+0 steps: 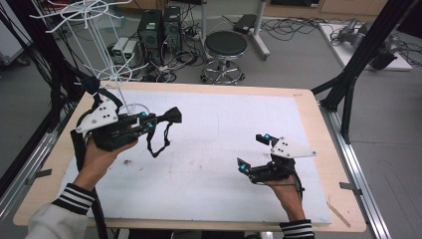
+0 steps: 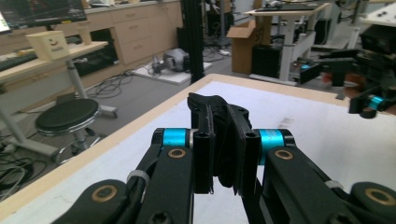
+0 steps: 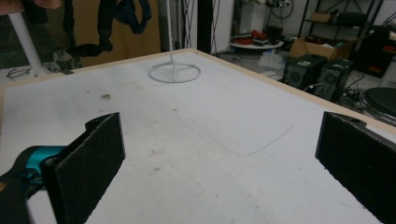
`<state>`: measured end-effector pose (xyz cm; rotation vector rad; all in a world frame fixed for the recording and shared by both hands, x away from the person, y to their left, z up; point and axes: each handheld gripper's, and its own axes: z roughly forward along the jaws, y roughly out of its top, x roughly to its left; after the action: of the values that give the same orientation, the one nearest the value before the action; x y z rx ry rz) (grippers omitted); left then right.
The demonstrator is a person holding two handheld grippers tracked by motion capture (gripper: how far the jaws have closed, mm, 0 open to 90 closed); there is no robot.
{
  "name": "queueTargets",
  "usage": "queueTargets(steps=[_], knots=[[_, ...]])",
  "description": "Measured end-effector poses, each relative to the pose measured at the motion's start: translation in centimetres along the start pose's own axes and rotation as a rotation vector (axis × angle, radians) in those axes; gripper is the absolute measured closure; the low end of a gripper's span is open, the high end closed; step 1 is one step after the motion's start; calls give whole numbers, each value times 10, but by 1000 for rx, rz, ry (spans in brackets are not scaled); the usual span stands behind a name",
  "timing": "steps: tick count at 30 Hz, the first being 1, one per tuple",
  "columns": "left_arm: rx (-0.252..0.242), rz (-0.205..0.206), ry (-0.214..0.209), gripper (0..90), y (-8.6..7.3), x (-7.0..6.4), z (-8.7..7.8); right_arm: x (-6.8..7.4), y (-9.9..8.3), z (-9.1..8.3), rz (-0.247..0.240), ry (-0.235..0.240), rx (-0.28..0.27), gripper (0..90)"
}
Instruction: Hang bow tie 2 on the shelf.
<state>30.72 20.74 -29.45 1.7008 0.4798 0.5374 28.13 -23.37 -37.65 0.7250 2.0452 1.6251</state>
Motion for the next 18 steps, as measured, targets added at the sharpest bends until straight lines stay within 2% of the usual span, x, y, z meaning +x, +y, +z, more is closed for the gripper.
queueTargets(steps=[8,10,14,17,18], knots=[[-22,4,69,808,8,9,-13,-1,-20,-16,6,-56,-33,7],[-23,1,85,808,9,11,-16,-2,-25,-20,2,-83,-46,7],[-19,-3,112,808,11,17,-19,-4,-35,-27,35,-116,-76,7],[-24,-4,136,808,12,22,-22,-7,-41,-31,27,-133,-86,7],[-23,-3,148,808,12,24,-23,-7,-42,-32,37,-134,-75,6]])
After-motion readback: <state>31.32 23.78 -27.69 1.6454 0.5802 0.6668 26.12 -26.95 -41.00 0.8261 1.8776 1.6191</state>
